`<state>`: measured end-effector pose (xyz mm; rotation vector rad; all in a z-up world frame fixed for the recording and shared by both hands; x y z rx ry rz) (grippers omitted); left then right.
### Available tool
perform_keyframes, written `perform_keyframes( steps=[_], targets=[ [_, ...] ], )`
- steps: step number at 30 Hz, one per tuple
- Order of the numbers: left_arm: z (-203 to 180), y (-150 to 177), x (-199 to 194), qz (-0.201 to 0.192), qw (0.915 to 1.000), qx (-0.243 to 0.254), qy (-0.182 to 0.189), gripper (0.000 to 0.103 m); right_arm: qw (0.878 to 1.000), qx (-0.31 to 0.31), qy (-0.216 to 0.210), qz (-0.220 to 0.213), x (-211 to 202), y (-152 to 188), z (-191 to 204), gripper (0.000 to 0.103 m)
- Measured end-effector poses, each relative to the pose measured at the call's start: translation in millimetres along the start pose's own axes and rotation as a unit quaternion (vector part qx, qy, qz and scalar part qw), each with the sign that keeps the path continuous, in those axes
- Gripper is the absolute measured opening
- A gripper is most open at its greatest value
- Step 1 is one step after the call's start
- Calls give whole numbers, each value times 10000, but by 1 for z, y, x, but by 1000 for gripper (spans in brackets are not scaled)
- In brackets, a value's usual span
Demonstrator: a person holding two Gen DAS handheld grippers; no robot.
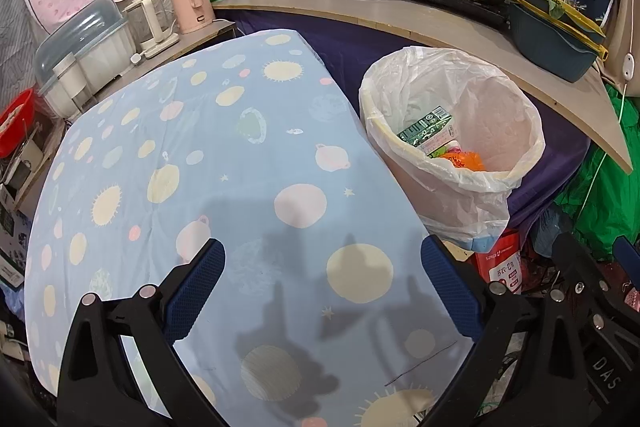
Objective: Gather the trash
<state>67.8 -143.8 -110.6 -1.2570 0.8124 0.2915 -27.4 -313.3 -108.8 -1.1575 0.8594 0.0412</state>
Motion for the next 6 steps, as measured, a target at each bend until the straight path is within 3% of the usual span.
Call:
perform_keyframes(
  steps=[6],
  targets=[
    [4,-3,2,-3,10000,-11,-12,94,9999,-91,-63,15,6,-4,10,97]
  ],
)
Point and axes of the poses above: each gripper's, at about its wrist camera, not at the fingertips, and x roughly the way its jaws point, z to its left, y to its underside, the point moved 6 cm from there along x, roughly the way its jaws point, and after that the axes turned 9 degrees about -z, right-handed, at the moved point
